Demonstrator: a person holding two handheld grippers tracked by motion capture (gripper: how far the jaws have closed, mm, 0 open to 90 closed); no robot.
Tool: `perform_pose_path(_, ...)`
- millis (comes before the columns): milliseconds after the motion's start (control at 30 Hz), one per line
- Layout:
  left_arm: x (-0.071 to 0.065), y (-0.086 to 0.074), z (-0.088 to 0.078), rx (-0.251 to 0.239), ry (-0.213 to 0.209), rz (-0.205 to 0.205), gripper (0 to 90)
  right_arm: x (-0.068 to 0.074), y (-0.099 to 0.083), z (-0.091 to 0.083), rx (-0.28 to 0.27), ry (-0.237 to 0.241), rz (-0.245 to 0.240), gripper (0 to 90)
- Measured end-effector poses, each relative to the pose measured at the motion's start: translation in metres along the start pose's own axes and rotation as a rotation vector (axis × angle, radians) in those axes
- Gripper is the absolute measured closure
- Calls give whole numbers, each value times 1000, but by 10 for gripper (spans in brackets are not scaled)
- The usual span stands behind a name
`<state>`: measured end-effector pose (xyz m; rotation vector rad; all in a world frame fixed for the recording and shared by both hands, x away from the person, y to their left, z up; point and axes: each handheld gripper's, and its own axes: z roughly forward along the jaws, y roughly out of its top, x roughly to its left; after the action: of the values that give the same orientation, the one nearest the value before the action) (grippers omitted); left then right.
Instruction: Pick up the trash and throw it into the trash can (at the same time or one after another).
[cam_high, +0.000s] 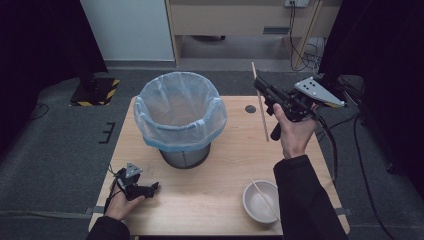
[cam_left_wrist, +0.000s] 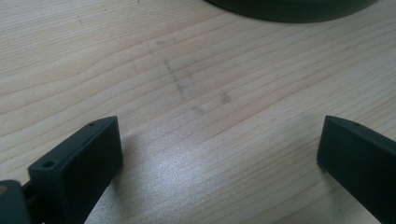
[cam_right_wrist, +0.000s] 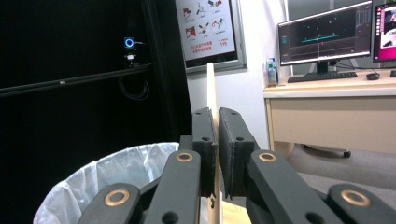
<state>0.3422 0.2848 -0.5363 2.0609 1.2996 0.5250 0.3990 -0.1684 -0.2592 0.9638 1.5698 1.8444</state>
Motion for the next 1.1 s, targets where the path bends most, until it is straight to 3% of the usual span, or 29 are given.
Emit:
perform_pose_path(400,0,0,0,-1,-1,1,0,17,16,29,-26,36,-17,859)
perform_pose_path(1100,0,0,0,-1,-2,1,0,45,28,76,-55,108,-41,858)
